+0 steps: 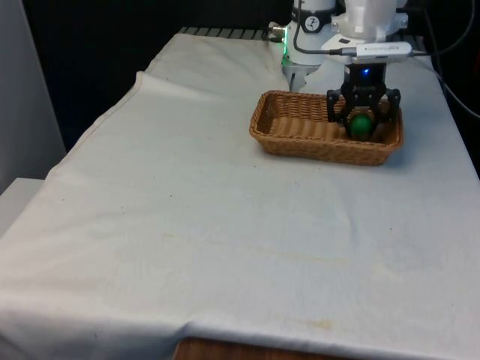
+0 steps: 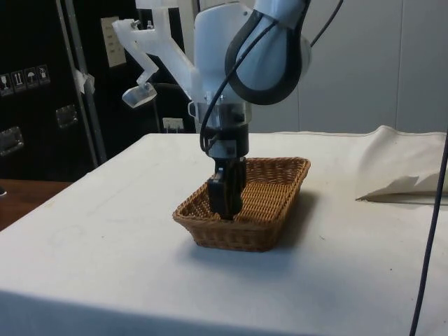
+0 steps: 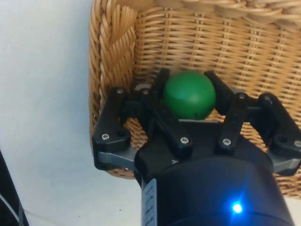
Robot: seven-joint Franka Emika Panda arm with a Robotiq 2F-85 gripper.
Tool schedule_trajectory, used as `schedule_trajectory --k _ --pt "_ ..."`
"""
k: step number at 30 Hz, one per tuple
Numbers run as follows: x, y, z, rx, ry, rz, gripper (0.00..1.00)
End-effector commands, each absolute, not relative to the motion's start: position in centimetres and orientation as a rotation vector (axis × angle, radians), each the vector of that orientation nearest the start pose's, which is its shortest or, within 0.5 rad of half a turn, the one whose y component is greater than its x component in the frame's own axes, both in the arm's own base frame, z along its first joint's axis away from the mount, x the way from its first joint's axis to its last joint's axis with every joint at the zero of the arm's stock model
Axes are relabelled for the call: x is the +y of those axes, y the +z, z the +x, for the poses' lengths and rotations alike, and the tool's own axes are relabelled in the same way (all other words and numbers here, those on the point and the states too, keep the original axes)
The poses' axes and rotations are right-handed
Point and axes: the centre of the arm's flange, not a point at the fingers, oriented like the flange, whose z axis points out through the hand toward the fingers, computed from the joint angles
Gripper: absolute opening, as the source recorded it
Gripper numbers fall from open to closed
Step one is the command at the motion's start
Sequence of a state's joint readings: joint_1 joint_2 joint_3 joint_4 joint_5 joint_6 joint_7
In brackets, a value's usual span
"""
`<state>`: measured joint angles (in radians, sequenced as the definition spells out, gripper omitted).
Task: Pick up the ball and place it into the basket.
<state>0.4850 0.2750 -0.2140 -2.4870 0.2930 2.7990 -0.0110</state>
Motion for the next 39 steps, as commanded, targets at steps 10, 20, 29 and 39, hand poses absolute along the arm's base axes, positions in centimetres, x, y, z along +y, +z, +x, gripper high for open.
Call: schedule_trajectory --k 10,20,29,39 --pt "11.0 18.8 46.3 -0.028 -0.067 -3.088 0.77" --pt "10.8 19.4 46.4 -0.026 -0.073 -3.090 1.00" --pt "10.3 21.6 46.5 -0.036 -0.083 -3.085 1.00" --pt "8.8 24.1 46.7 -0.058 -0.092 -3.084 1.00"
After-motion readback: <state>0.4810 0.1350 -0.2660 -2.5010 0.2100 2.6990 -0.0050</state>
